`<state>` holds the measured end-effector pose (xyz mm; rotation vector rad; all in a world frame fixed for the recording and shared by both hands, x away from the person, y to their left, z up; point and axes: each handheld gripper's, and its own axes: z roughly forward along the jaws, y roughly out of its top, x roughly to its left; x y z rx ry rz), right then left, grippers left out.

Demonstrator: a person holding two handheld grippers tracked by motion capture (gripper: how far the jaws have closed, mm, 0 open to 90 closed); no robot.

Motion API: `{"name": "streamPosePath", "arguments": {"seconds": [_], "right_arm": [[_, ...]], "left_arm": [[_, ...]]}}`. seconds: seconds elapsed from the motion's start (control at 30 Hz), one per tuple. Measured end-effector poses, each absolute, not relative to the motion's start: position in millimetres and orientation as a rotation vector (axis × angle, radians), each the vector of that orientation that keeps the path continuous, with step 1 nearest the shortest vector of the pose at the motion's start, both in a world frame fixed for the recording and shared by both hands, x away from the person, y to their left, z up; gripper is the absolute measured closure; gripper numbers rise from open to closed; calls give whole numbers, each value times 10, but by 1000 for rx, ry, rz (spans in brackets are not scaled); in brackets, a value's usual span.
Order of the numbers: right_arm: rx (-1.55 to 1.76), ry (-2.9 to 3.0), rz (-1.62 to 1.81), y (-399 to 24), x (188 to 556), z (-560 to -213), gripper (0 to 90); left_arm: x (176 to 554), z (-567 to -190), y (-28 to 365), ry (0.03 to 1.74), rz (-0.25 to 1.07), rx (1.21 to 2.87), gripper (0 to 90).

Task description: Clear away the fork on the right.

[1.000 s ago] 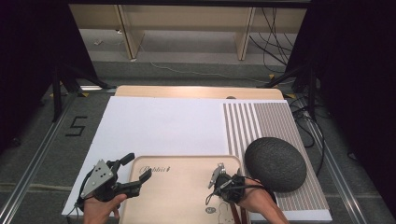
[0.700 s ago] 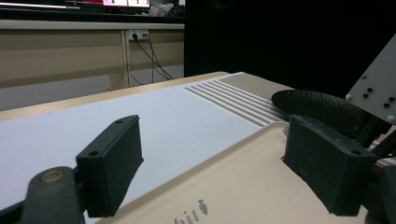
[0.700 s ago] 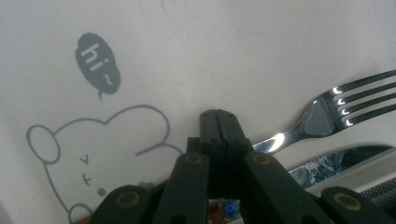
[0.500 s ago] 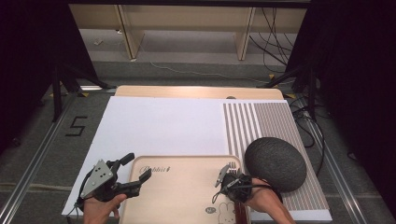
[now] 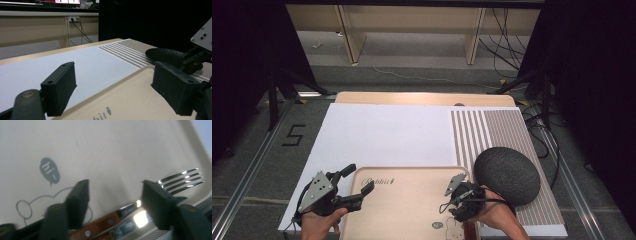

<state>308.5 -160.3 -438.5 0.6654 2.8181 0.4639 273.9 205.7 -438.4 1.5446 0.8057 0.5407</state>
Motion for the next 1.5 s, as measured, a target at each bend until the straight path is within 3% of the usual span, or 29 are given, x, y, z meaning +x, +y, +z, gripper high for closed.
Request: {"name": "streamPosePath", "arguments": {"seconds": [0.1,0.23,1.5], "right_arm": [[694,2788,507,-1589,3059,-4347,244],[705,2767,555,-1570,3029,-4305,191],[889,2557,856,-1979,2934,-4188,194]], "left_arm": [[2739,-4384,2058,806,541,1542,183],[2740,-4383,2059,807,540,1544,183],[2778,-4438,1978,774,476,1591,155]]}}
